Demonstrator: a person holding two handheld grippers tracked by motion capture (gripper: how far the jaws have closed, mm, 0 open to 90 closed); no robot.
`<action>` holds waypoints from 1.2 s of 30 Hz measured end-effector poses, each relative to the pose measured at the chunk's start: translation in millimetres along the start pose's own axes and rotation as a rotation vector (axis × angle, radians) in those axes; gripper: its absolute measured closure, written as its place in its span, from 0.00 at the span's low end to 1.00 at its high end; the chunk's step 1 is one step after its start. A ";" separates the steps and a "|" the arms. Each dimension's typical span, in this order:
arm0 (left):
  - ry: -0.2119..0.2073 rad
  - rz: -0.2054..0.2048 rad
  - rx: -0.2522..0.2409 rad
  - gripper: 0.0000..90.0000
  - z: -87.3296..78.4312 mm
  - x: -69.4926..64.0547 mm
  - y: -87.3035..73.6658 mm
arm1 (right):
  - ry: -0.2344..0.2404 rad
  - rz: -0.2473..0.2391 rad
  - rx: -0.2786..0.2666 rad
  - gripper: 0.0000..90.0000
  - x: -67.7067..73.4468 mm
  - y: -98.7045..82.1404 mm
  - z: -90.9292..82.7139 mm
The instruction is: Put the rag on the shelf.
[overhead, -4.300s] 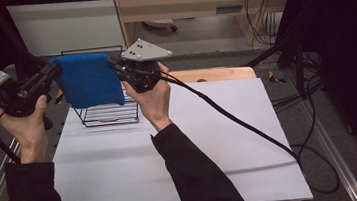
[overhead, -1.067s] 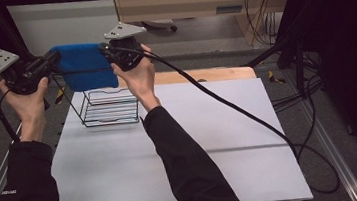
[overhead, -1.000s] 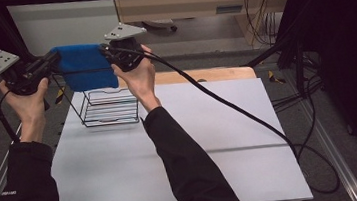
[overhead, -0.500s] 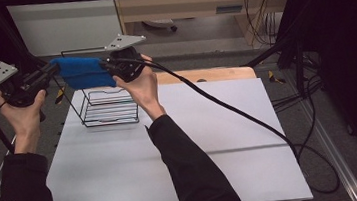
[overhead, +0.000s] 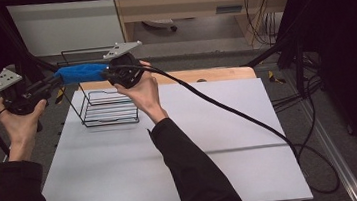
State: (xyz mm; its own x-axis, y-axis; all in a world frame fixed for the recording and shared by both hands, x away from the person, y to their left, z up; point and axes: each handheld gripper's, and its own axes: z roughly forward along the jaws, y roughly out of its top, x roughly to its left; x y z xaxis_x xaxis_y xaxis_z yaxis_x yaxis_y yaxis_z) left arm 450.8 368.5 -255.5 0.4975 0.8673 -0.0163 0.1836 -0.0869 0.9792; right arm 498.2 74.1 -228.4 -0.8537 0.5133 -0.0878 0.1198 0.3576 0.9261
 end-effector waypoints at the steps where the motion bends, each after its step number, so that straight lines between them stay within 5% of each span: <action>1: 0.001 -0.008 0.007 0.82 -1.0 0.5 0.7 | -0.001 -0.004 0.008 0.95 0.1 -1.1 0.9; 5: 0.015 -0.040 0.016 0.73 -7.3 0.1 6.4 | -0.002 -0.011 0.009 0.95 1.2 -2.5 2.5; 12: 0.013 -0.035 -0.016 0.73 -19.1 -2.9 22.1 | -0.004 -0.026 0.018 0.95 2.8 -5.0 4.2; 21: -0.005 -0.026 -0.005 0.97 -14.6 -5.6 27.7 | -0.001 -0.038 0.029 0.94 4.0 -7.3 6.8; 30: -0.041 -0.001 0.130 1.00 0.0 -8.0 13.7 | 0.005 -0.048 0.038 0.93 4.4 -8.0 7.0; 36: -0.034 0.000 0.164 1.00 4.3 -4.4 1.6 | 0.008 -0.054 0.046 0.89 5.4 -9.1 8.2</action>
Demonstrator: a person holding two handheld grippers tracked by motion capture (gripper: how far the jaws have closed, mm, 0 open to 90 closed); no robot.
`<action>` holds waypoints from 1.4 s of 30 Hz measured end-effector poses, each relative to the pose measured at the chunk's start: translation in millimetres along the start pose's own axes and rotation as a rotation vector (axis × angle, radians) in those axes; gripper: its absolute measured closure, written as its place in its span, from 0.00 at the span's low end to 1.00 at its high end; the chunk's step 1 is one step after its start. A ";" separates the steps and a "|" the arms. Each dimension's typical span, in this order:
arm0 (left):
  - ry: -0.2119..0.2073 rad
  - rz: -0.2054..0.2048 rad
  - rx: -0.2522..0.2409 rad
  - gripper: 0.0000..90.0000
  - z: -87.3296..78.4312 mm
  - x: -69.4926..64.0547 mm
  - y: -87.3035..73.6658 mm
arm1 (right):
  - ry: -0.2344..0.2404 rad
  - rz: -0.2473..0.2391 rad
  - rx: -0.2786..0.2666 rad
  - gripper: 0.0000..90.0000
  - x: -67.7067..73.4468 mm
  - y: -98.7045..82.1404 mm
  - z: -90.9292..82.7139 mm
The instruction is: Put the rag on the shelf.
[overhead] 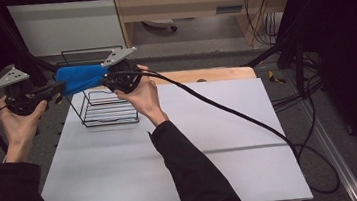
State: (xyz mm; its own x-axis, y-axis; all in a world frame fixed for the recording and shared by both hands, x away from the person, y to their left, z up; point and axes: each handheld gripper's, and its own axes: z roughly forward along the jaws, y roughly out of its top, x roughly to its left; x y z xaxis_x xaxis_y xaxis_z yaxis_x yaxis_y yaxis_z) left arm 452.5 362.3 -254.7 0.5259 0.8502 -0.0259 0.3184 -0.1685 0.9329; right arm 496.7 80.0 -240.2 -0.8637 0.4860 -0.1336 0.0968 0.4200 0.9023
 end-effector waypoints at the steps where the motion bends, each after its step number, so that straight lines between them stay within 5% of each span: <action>1: 0.002 0.001 0.005 1.00 1.1 0.4 -1.6 | 0.001 0.003 0.002 0.88 0.0 -0.1 0.2; 10: 0.012 0.011 0.027 1.00 8.6 2.2 -11.7 | 0.018 0.024 -0.011 0.77 4.0 0.3 -2.5; 20: 0.019 0.012 0.025 1.00 16.7 2.6 -19.3 | 0.015 0.087 0.039 0.97 3.2 -13.1 4.5; 27: 0.012 0.007 0.007 1.00 21.2 2.5 -21.5 | -0.006 0.118 0.038 0.98 -9.4 -35.0 13.4; 33: 0.006 0.002 -0.004 0.97 17.7 -1.0 -22.0 | 0.005 0.106 0.004 0.92 -9.1 -39.2 4.5; 42: 0.002 -0.012 0.022 0.73 4.4 -7.9 -26.2 | 0.038 0.117 -0.031 0.72 -3.9 -29.2 -30.1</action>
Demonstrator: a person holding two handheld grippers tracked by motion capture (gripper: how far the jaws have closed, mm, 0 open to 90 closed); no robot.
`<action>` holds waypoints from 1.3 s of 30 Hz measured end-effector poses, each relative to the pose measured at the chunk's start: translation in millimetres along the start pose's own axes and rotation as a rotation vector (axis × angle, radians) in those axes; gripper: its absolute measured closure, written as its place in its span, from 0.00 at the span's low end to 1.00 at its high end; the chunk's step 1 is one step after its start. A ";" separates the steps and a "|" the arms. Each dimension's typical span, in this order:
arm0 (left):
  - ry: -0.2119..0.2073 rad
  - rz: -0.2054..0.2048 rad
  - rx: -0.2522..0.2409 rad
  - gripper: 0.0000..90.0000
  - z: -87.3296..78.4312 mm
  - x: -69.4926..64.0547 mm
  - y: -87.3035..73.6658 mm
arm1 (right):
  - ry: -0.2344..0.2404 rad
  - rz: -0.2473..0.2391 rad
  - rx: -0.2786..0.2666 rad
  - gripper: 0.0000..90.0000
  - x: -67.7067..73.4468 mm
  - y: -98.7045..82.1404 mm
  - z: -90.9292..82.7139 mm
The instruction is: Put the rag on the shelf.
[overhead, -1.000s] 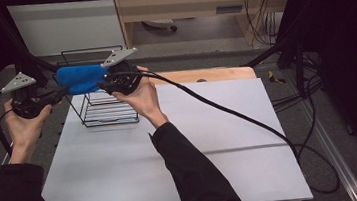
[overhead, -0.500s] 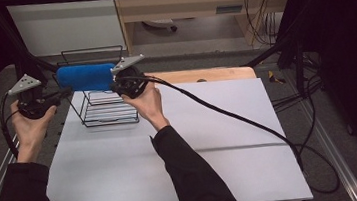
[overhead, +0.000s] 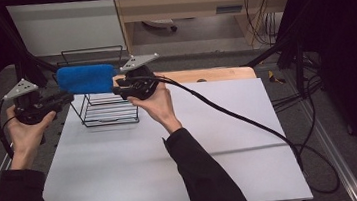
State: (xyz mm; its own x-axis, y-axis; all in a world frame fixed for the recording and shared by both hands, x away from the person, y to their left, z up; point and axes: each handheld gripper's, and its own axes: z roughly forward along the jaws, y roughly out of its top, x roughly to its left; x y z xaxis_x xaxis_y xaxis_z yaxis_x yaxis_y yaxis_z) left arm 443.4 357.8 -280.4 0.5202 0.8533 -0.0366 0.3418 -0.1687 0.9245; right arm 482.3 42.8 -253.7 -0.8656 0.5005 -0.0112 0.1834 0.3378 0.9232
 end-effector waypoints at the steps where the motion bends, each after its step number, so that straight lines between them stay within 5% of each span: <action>1: 0.001 0.000 0.006 0.71 -1.4 -0.8 -1.2 | -0.012 -0.005 0.003 0.69 0.3 -0.2 -3.8; 10: -0.007 -0.001 0.051 0.52 -3.7 -7.8 -21.5 | -0.040 0.020 0.046 0.41 -4.0 -14.7 -35.2; 19: -0.016 0.014 0.114 0.32 6.4 -22.9 -51.9 | -0.123 0.070 0.065 0.17 -21.0 -45.7 -65.8; 28: -0.023 0.005 0.139 0.12 20.8 -37.8 -78.1 | -0.160 0.145 0.077 0.08 -43.4 -88.9 -99.3; 39: -0.074 0.037 0.177 0.08 33.6 -66.5 -107.4 | -0.168 0.204 0.110 0.03 -56.6 -159.2 -139.5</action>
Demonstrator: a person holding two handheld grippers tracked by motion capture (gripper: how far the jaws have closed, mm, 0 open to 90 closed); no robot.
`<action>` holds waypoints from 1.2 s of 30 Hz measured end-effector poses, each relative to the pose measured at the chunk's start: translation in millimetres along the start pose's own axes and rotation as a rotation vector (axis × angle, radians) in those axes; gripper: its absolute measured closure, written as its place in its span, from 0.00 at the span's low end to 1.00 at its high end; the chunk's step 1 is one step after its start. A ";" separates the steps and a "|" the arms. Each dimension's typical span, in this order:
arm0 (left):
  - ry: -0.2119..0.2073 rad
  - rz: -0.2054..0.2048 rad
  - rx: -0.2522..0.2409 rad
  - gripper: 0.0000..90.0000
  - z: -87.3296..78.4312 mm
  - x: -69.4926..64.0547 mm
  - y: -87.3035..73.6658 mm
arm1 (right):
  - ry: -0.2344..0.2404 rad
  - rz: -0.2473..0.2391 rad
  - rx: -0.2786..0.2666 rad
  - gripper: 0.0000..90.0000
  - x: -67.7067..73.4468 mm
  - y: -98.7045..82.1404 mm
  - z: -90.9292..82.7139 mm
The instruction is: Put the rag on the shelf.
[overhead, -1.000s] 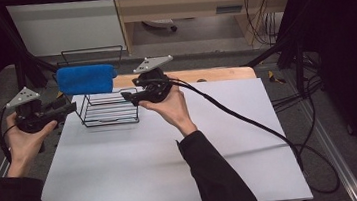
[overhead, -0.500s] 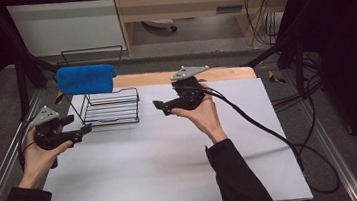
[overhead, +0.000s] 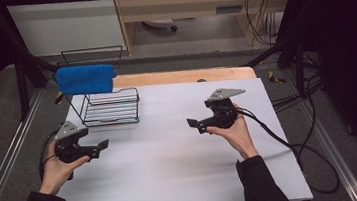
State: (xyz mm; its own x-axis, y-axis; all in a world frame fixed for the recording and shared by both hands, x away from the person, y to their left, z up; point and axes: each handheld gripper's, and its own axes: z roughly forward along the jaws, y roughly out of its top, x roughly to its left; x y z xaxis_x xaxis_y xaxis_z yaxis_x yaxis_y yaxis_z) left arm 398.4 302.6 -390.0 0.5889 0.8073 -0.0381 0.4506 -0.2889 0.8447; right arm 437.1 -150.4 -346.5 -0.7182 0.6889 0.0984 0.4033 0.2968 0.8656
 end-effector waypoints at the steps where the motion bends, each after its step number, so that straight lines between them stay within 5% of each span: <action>1: -0.004 -0.002 0.001 0.08 1.4 -2.4 -2.8 | -0.001 0.006 0.006 0.03 -1.9 -7.1 -2.5; 21: -0.059 0.038 0.057 0.09 17.4 -24.4 -45.9 | -0.028 0.095 0.063 0.01 -35.6 -122.8 -55.4; 36: -0.065 0.054 0.071 0.09 16.5 -27.9 -59.1 | -0.039 0.118 0.057 0.01 -40.3 -148.4 -70.0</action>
State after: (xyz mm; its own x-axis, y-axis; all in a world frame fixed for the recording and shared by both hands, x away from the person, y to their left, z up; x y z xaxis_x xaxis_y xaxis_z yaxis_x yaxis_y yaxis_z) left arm 366.4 288.7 -447.7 0.6550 0.7551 -0.0298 0.4618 -0.3687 0.8067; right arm 366.5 -268.6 -444.6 -0.6413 0.7464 0.1777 0.5159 0.2481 0.8199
